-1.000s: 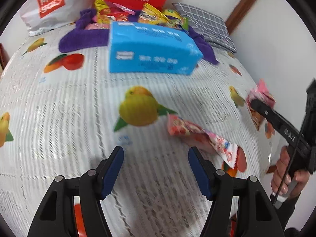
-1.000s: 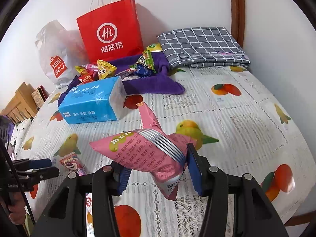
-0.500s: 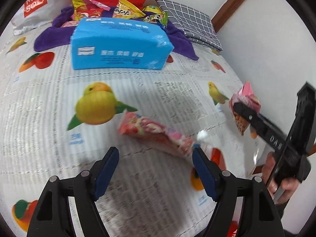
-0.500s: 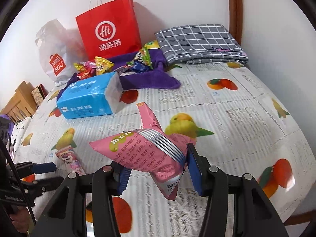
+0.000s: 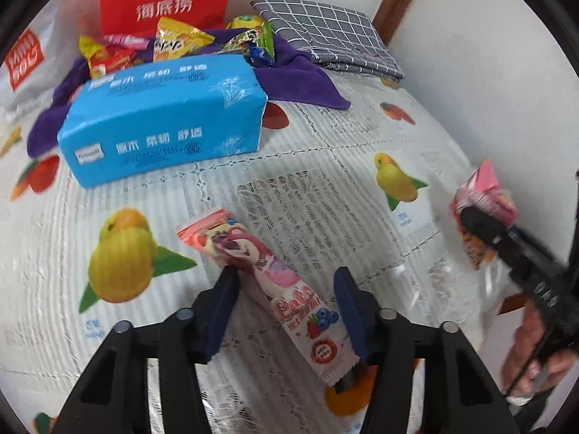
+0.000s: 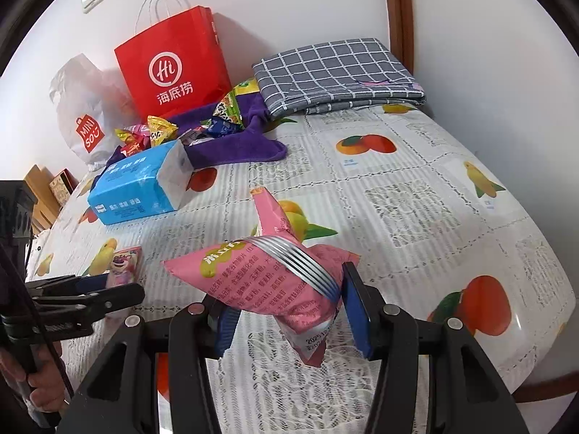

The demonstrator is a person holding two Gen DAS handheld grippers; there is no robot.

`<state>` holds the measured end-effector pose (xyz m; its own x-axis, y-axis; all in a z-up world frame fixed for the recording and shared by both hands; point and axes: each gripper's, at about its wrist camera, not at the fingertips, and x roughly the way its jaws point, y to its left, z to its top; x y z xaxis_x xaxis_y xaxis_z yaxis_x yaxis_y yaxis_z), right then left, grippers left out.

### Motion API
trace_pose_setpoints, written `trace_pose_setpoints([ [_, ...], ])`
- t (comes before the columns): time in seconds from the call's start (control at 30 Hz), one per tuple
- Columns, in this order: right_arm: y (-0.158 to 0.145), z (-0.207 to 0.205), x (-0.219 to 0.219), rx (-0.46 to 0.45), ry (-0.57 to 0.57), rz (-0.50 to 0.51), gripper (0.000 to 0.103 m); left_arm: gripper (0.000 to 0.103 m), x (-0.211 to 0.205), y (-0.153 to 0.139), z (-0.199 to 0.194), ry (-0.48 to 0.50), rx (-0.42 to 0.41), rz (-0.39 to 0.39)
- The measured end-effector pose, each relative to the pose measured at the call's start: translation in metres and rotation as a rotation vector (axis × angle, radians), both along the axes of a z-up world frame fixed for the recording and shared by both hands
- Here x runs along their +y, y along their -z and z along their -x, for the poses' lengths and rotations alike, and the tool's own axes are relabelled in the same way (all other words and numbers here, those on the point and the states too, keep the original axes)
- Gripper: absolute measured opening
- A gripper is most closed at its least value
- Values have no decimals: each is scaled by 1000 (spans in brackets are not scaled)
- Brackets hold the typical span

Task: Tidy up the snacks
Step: 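Grasp the pink-white stick packet with the left tool while the right tool holds the pink packet, then carry the pink packet and stick packet toward the purple towel with both tools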

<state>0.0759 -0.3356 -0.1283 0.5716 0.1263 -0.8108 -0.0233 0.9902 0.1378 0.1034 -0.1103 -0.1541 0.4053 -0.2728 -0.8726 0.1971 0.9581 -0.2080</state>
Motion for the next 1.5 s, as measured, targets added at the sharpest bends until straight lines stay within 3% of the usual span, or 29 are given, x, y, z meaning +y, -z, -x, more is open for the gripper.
trace_pose_setpoints([
  [0.1, 1, 1, -1, -1, -3, -5, 51, 24, 2, 0, 4, -4, -34, -69],
  [0.13, 2, 1, 0, 1, -6, -4, 51, 22, 5, 0, 5, -1, -34, -68],
  [0.37, 5, 2, 7, 7, -24, 0, 51, 24, 38, -1, 19, -31, -68, -131],
  [0.53, 8, 0, 17, 14, -42, 8, 51, 24, 41, 1, 19, -14, -132, -187],
  [0.67, 10, -1, 22, 17, -42, 35, 51, 24, 45, 3, 14, -41, -173, -173],
  [0.8, 12, -1, 27, 15, -46, 36, 51, 24, 51, 4, 10, -61, -163, -124],
  [1.03, 16, -5, 40, 20, -70, 33, 51, 24, 49, 5, 10, -72, -164, -128],
  [1.17, 17, -5, 49, 36, -92, 58, 51, 21, 55, 5, 9, -85, -156, -91],
  [1.4, 7, -6, 62, 32, -103, 76, 51, 18, 60, -2, 10, -90, -134, -53],
  [1.5, -2, -6, 68, 22, -96, 74, 51, 18, 64, -9, 12, -98, -138, -72],
])
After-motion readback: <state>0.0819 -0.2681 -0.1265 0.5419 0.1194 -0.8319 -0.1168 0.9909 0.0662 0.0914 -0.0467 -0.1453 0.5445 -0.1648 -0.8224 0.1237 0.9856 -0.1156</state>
